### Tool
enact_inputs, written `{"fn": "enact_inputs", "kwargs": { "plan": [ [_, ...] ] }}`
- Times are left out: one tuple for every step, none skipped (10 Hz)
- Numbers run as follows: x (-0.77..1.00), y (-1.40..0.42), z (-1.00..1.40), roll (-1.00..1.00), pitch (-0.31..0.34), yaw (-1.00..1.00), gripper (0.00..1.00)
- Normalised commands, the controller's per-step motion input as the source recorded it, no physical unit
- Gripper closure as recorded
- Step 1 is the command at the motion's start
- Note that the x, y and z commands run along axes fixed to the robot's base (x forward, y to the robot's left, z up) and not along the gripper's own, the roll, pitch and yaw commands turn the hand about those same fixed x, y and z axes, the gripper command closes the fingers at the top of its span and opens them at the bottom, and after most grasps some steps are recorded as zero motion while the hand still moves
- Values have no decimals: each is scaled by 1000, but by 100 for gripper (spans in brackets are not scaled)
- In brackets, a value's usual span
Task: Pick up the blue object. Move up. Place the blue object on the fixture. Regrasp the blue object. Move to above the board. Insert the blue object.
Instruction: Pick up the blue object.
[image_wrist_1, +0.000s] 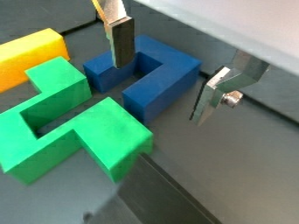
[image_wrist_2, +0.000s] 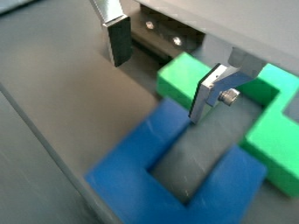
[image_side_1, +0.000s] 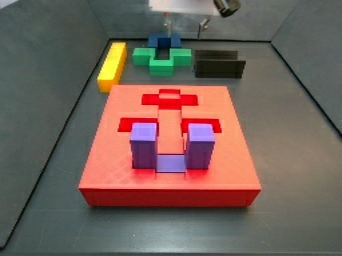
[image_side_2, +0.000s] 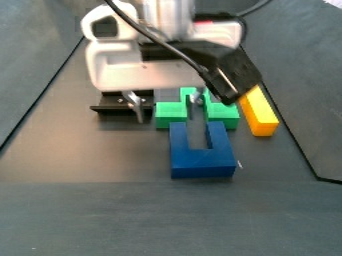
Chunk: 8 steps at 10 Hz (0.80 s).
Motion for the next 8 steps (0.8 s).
{"fn": "enact_inputs", "kwargs": {
  "plan": [
    [-271,86,-260,-34,-23,-17,0],
    [-257,89,-286,-7,-30,0,0],
    [-86,74,-134,-51,-20,0,0],
    [23,80,-97,-63,-11,43,0],
    [46,69,-106,-59,-10,63,0],
    [91,0,-143,-34,-14,43,0],
    [146,0,-314,11,-17,14,0],
    [97,0,-434,43,-17,11,0]
  ]
}}
